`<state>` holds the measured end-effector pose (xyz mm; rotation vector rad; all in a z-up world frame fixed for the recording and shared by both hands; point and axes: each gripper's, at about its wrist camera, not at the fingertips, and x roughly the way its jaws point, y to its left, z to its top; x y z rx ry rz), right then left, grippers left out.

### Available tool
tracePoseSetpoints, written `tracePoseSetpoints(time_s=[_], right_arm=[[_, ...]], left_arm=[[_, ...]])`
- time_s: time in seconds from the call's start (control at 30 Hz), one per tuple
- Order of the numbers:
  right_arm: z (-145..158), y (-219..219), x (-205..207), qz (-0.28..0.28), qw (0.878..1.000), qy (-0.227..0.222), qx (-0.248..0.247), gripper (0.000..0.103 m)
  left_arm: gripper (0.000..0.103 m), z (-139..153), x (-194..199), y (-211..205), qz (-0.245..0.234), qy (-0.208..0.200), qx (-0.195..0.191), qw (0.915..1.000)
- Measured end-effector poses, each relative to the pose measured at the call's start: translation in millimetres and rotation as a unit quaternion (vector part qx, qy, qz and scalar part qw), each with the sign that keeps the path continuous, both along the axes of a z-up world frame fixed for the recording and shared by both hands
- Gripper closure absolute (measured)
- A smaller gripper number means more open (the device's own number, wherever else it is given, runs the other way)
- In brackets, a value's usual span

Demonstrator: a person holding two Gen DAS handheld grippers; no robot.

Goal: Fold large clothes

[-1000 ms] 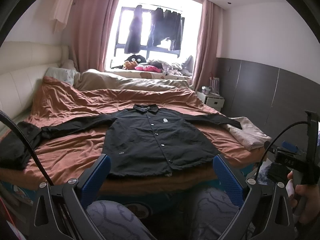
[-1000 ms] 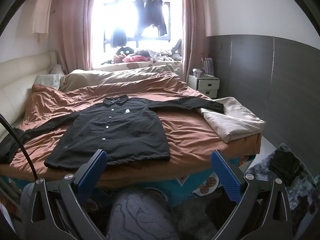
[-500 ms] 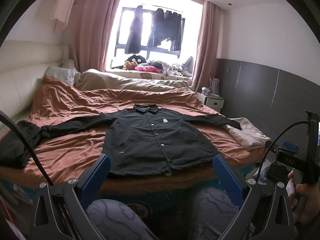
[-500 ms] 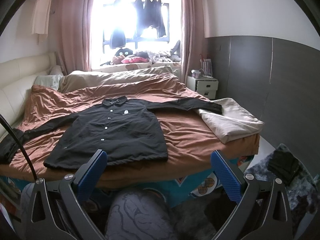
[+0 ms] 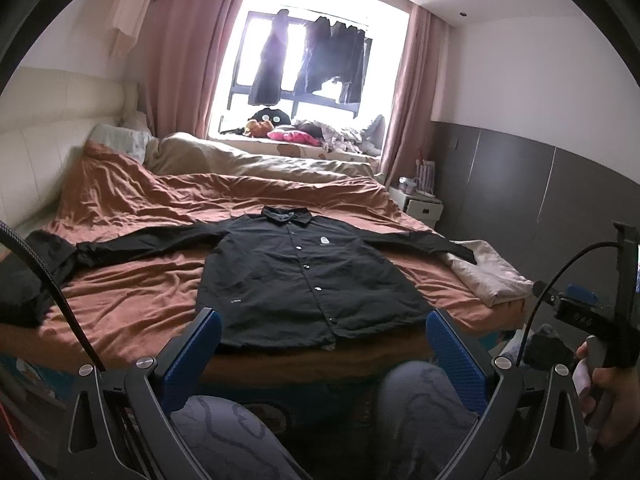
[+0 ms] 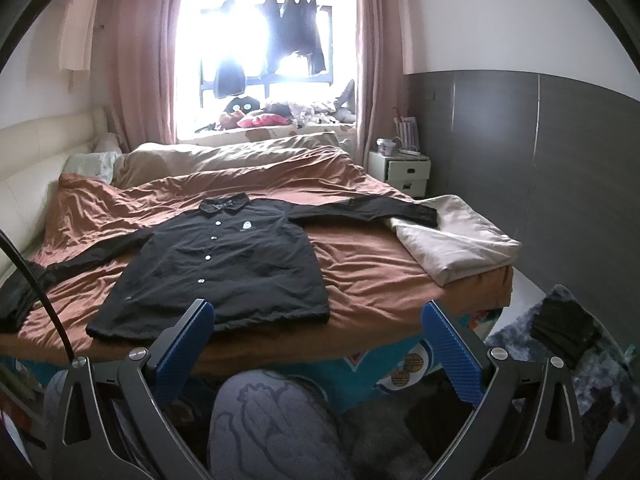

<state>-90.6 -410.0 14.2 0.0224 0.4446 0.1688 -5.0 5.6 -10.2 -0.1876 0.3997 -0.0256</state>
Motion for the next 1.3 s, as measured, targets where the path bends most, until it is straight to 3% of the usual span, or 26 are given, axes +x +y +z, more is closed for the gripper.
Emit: tracePoseSetpoints(time_s=[0.27,0.63,1.3], right_arm=[[1,19,32,0.024,1.0,0.004,-0.005,0.0],[1,66,111,0.094,0.996,0.004,0.003,0.0],[-14,127,250,0.168,0.985,0.046,0.007,0.0]], left_arm=[[0.0,-4,26,19,0.031,0.011,-0.01,0.9994],[0.0,-5,71,65,0.093,0.027,-0.005,0.9953],[0.0,-50,186,161,0.153,0.101,-0.021,0.9828]])
